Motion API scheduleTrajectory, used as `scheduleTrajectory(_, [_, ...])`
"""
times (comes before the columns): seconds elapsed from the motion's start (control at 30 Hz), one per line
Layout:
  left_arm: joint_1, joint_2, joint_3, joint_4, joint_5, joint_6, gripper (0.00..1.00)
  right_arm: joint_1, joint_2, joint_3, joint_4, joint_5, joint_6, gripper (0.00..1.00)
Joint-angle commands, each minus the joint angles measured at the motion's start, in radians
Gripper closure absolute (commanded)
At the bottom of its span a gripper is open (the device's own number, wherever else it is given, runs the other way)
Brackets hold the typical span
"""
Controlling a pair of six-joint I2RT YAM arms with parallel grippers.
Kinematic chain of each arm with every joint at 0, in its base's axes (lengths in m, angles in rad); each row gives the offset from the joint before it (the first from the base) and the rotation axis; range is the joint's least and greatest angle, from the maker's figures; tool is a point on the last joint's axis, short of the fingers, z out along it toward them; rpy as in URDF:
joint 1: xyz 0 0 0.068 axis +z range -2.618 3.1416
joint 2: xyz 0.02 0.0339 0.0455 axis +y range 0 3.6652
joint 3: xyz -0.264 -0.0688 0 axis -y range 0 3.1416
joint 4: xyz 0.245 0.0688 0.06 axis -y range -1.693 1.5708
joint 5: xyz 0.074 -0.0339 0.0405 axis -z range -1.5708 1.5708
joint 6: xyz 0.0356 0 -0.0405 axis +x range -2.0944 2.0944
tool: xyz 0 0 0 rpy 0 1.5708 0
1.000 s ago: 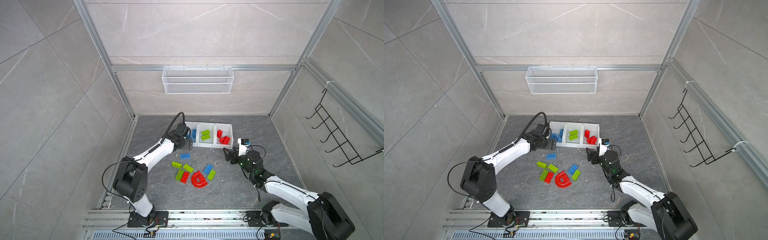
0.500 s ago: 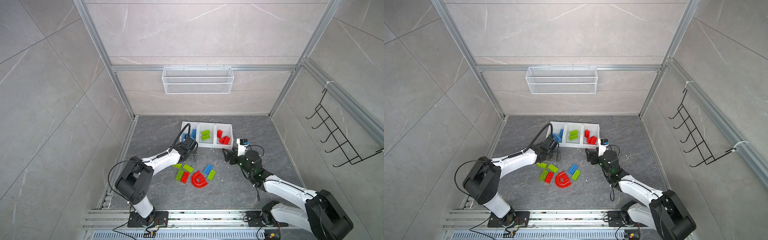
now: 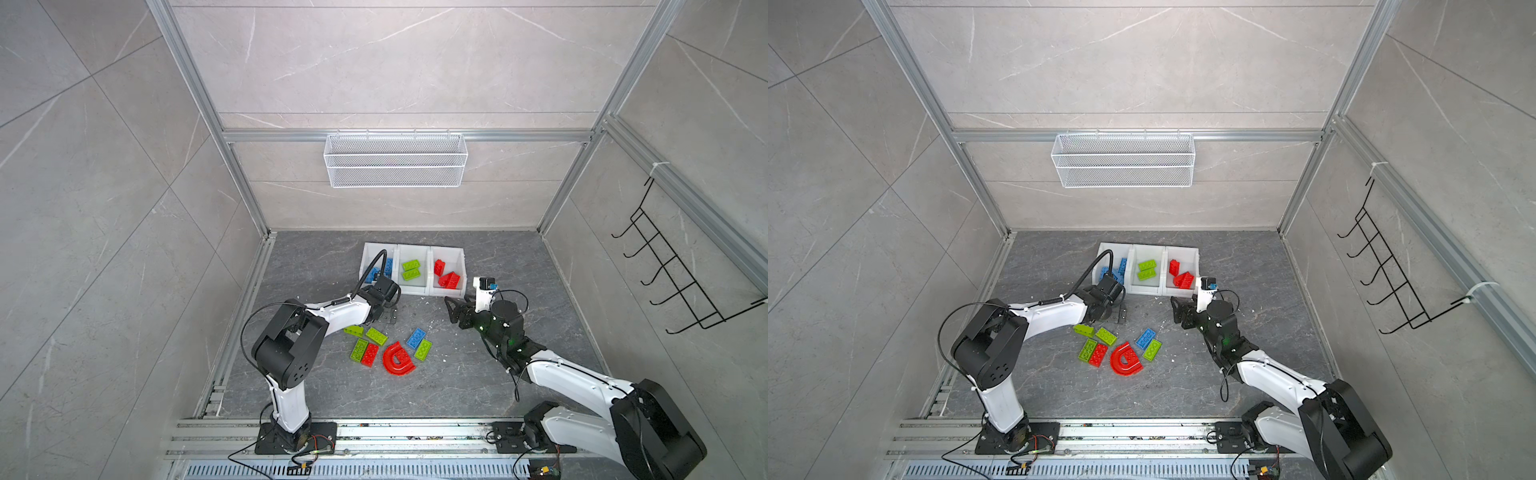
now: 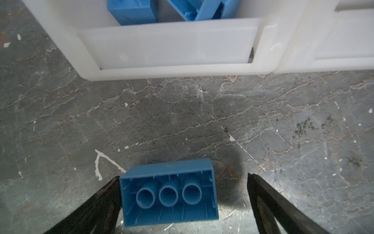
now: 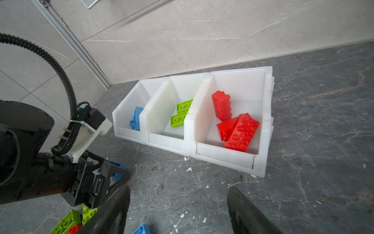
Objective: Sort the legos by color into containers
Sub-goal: 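Lower the left gripper onto another blue brick near the bin and close, then carry the blue brick over the blue compartment and open the left gripper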
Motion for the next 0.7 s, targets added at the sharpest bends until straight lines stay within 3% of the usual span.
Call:
scheduleTrajectory(0.0, [0.008,0.02,0.027,0.026,-0.014,-0.025,0.03,0.008,-0.009,0.031,-0.002,-0.008,-0.015,0.22])
scheduleTrajectory(0.17, [0.013,0.025,0.017,0.055,0.007,-0.018,0.09,0.008,-0.008,0.032,-0.004,-0.007,-0.015,0.22])
scheduleTrajectory(0.67, [0.013,-0.014,0.041,0.031,0.01,0.045,0.41,0.008,-0.003,0.035,-0.008,-0.007,-0.02,0.22])
